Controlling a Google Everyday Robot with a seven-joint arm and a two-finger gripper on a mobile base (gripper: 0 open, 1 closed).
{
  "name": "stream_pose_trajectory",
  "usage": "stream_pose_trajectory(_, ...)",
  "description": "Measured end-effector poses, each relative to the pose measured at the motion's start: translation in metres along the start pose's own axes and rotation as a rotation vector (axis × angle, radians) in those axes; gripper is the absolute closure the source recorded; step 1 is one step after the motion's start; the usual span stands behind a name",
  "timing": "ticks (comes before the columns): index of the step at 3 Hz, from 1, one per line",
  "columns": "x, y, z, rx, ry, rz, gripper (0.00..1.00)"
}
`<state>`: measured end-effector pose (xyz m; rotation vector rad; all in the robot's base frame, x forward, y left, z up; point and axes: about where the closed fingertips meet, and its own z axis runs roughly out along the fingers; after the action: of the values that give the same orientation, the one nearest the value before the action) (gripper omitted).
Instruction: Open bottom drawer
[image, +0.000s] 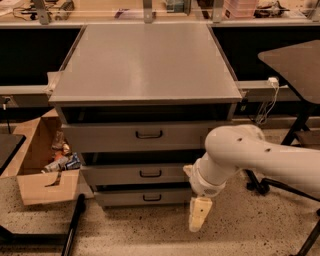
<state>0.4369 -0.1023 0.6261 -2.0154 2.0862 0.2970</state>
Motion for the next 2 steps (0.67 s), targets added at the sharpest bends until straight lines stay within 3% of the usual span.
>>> stream_pose_trajectory(2,0.032,-0.048,0.148,0.007,-0.109,-0.061,0.00)
